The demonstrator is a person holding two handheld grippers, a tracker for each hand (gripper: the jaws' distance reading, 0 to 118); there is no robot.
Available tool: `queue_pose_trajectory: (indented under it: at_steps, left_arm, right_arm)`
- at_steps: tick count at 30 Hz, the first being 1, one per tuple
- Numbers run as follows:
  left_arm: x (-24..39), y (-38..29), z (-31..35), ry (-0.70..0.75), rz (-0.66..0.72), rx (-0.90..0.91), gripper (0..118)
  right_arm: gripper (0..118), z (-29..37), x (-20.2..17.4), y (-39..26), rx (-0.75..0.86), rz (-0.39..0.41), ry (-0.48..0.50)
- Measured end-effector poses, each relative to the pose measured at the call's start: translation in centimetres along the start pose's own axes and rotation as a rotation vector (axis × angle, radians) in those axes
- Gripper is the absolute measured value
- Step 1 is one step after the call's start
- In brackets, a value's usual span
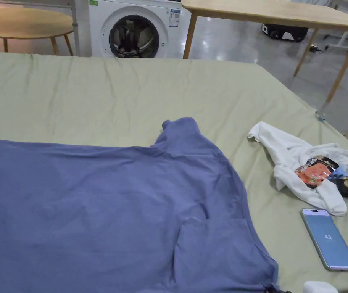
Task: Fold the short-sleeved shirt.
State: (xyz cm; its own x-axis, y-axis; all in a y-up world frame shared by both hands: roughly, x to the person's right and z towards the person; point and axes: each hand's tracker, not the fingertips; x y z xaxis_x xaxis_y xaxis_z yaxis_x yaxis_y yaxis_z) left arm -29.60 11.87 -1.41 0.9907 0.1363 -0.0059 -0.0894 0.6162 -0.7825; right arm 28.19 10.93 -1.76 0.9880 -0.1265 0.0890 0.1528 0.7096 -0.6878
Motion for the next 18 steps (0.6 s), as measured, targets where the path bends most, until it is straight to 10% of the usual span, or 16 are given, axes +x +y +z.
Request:
queue_pose_trajectory:
  at_steps: [6,18]
  left_arm:
    - [0.1,8.2,1.8,-0.053,0.022,0.214,1]
    - [-3.5,24.1,-13.0,-0.097,0.014,0.088,1]
  right_arm:
    - [3,-1.4,-1.5,7.2,0.084,0.055,0.047]
    - [4,-16.2,-4.2,19.9,0.038,0.074,0.001]
